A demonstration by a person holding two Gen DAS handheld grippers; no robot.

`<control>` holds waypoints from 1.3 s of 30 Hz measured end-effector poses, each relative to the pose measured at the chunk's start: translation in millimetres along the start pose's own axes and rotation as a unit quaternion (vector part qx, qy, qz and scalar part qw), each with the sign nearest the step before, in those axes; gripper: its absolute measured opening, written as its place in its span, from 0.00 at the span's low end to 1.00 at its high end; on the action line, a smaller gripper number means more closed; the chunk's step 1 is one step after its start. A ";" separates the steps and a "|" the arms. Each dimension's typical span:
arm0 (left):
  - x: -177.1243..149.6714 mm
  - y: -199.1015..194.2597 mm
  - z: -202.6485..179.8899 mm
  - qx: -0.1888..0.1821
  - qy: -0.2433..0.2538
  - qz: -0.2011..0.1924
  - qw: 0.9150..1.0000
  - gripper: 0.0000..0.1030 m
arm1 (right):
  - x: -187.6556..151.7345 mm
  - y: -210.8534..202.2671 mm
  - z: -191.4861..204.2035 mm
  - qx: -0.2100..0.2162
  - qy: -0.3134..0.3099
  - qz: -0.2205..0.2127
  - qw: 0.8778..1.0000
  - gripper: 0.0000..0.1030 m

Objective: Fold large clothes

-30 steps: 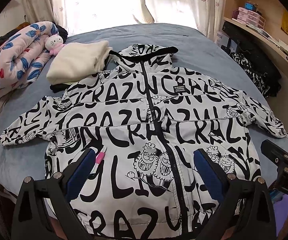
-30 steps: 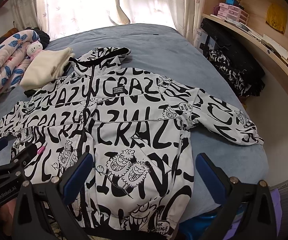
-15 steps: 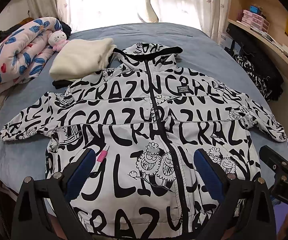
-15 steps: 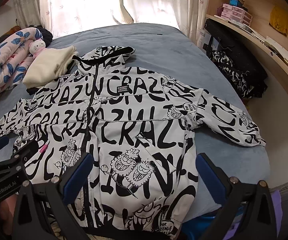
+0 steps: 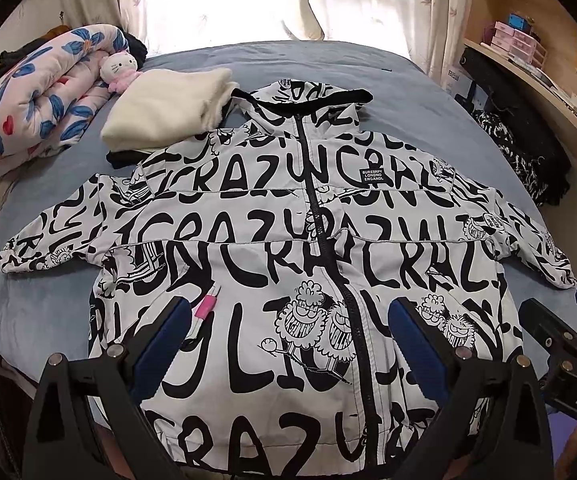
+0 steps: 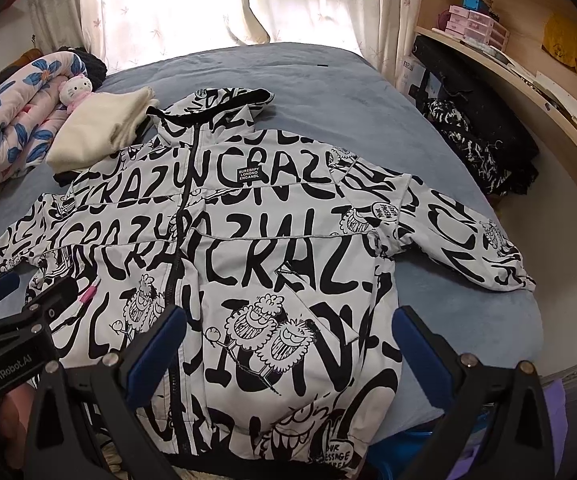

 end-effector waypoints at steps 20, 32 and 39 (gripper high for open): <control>1.5 -0.4 0.2 -0.001 0.001 -0.001 1.000 0.95 | -1.0 3.0 2.0 -0.001 0.000 0.000 1.000 1.00; 1.8 -0.5 0.4 -0.001 0.001 -0.001 1.000 0.95 | -0.7 3.0 1.7 -0.002 0.000 0.001 1.000 1.00; 1.8 -0.3 0.8 -0.001 0.001 -0.001 1.000 0.95 | -1.7 4.2 2.5 -0.002 0.001 0.002 1.000 1.00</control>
Point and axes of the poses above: each gripper's, at about its wrist camera, not at the fingertips, and y roughly the way its jaws point, z to its left, x to its top, the point moved 3 cm from there along y, roughly the way its jaws point, and after that the axes turned 10 degrees about z, right-handed, at the moved point
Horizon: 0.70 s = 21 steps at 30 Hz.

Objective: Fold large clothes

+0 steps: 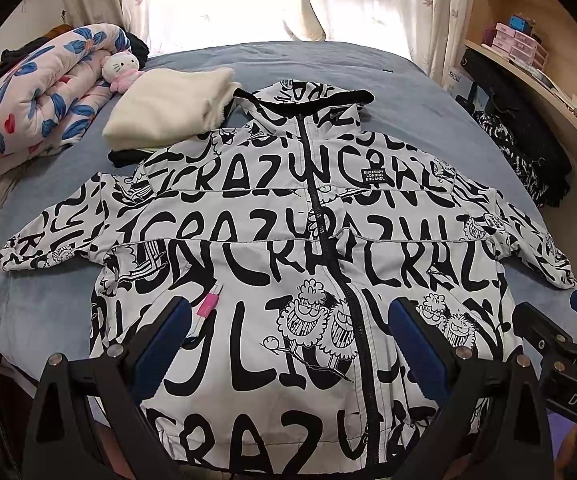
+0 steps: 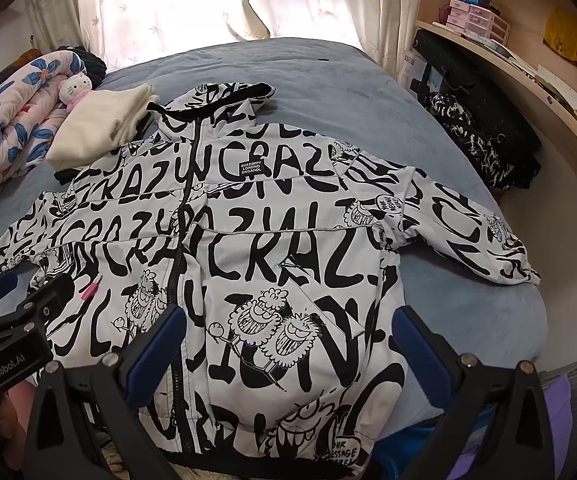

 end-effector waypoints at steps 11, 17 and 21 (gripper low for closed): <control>-1.6 1.5 1.9 0.003 0.002 0.000 1.000 0.95 | -7.6 5.6 -2.7 0.009 0.008 0.007 1.000 1.00; -1.6 4.0 -0.3 0.011 0.011 -0.001 1.000 0.95 | -3.8 10.7 -14.8 0.017 0.018 0.015 1.000 1.00; 3.9 5.2 -9.8 0.015 0.025 -0.001 1.000 0.95 | -1.4 14.1 -25.0 0.028 0.031 0.017 0.999 1.00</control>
Point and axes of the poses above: each gripper's, at about its wrist camera, not at the fingertips, and y roughly the way its jaws point, z to its left, x to its top, the point moved 3 cm from there along y, roughly the way its jaws point, and after that the axes turned 10 degrees about z, right-handed, at the moved point
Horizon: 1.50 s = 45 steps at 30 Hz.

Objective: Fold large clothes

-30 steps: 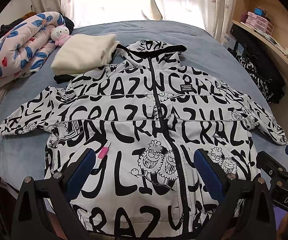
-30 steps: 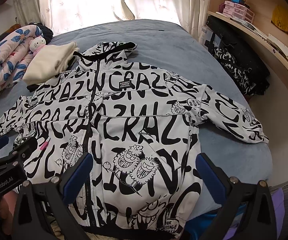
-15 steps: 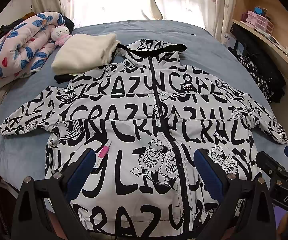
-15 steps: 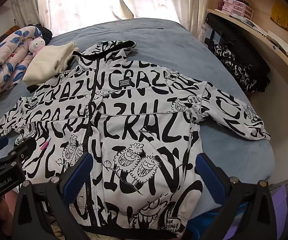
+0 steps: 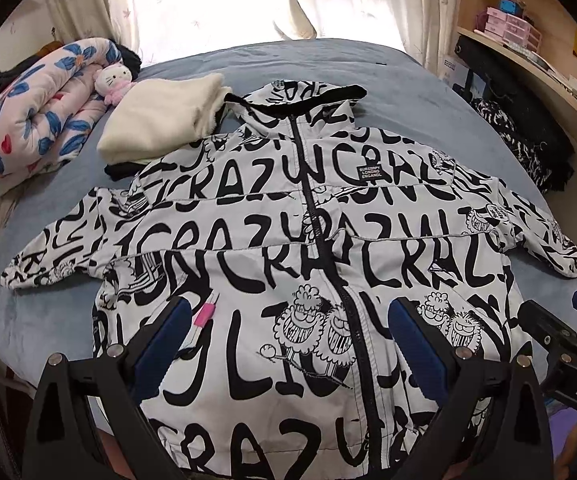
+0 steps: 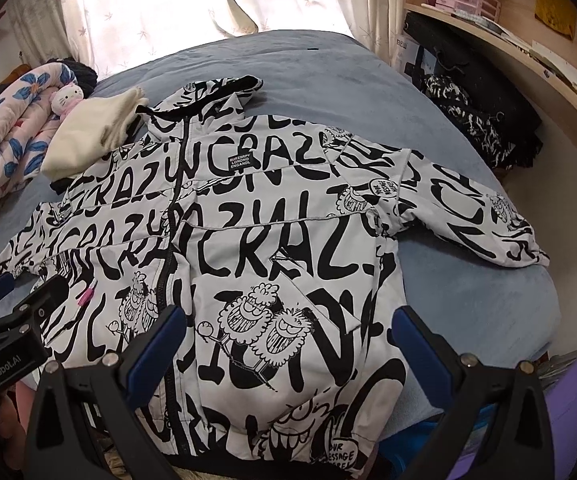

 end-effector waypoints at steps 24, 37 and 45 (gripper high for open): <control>69.6 -17.4 -76.4 -0.010 0.095 -0.074 0.993 0.95 | 47.6 -0.6 -87.2 -0.081 0.070 -0.048 0.993 1.00; 121.7 -25.0 -119.3 -0.028 0.112 -0.173 0.978 0.95 | 58.5 -55.3 -174.0 -0.157 0.150 -0.162 0.963 1.00; 157.9 8.9 -173.3 -0.135 0.132 -0.133 0.973 0.95 | 82.9 -10.0 -318.3 -0.010 0.276 -0.063 0.959 0.91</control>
Point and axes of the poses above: each gripper's, at about its wrist camera, not at the fingertips, and y roughly the way its jaws point, z to its left, x to its top, the point moved 3 cm from there along y, roughly the way its jaws point, and after that the axes turned 10 degrees about z, right-handed, at the moved point
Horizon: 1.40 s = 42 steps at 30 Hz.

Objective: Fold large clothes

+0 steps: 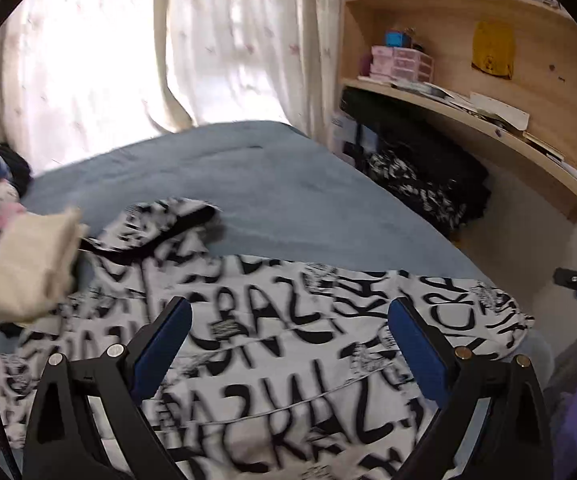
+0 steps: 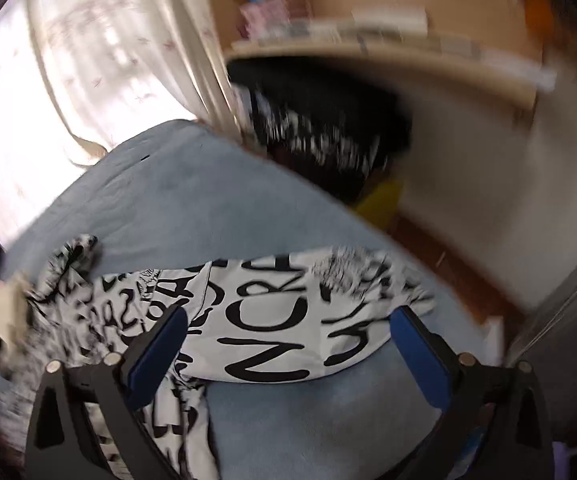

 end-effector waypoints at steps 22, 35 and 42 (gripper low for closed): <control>-34.4 169.9 -97.7 0.059 0.068 0.101 0.991 0.95 | 8.4 149.5 -136.7 0.035 0.207 0.145 0.967 0.68; -39.4 131.1 -39.4 0.080 0.022 0.094 0.992 0.95 | 4.9 73.5 -12.9 0.004 0.017 -0.009 1.000 0.10; -56.3 95.5 25.0 0.094 -0.034 0.083 0.992 0.95 | -57.8 47.3 133.6 0.095 -0.185 0.020 0.978 0.19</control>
Point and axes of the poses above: each gripper's, at about its wrist camera, not at the fingertips, and y roughly the way its jaws point, z to its left, x to its top, the point moved 3 cm from there along y, roughly the way its jaws point, and after that the axes turned 10 degrees about z, right-handed, at the moved point
